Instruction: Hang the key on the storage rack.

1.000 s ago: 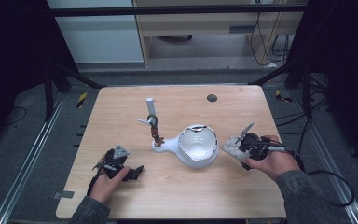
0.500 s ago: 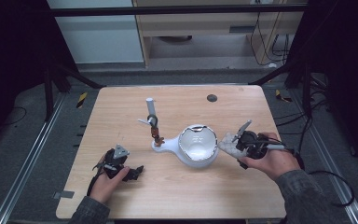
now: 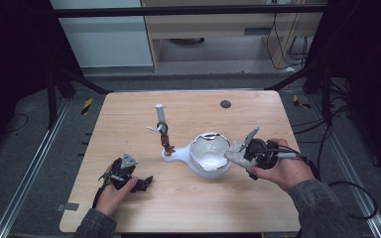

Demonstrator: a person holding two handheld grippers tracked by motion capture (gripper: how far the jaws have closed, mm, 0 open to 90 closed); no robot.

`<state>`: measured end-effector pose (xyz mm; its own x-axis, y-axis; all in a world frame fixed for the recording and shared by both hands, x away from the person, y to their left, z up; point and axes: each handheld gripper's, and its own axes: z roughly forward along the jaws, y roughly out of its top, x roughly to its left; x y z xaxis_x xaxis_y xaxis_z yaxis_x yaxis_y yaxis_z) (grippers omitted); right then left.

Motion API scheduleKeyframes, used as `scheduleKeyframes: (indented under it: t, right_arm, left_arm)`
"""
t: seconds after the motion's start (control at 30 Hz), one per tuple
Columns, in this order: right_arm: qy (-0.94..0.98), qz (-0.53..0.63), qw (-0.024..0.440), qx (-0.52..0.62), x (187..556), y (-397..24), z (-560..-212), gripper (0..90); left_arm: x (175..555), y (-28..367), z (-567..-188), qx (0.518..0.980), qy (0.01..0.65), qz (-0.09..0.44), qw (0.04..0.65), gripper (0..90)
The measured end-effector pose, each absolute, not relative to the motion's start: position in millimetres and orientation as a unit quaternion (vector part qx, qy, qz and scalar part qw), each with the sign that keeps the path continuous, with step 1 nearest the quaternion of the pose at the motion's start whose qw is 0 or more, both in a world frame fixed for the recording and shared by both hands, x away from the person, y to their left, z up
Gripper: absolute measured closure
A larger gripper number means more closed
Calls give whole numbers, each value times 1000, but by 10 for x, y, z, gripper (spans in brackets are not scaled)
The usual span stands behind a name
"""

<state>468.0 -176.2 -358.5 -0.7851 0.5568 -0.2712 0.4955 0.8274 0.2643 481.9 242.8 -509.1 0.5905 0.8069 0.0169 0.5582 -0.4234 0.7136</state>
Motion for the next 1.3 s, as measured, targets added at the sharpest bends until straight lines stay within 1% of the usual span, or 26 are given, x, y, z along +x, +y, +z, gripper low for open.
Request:
scheduleKeyframes:
  t: [0.23, 0.6, 0.97, 1.3]
  right_arm:
    - [947, 97, 156, 265, 4720, -1590, -3554, 314]
    - [952, 105, 136, 252, 4812, -1426, -3610, 314]
    - [956, 91, 143, 240, 4859, -1285, -3619, 314]
    - [957, 86, 138, 238, 4874, -1220, -3624, 313]
  left_arm:
    - [4820, 2429, -5091, 824, 413, 183, 341, 0]
    - [4819, 2427, -5090, 824, 414, 183, 341, 0]
    - [4819, 2427, -5091, 824, 414, 183, 341, 0]
    - [4819, 2427, -5091, 824, 413, 182, 341, 0]
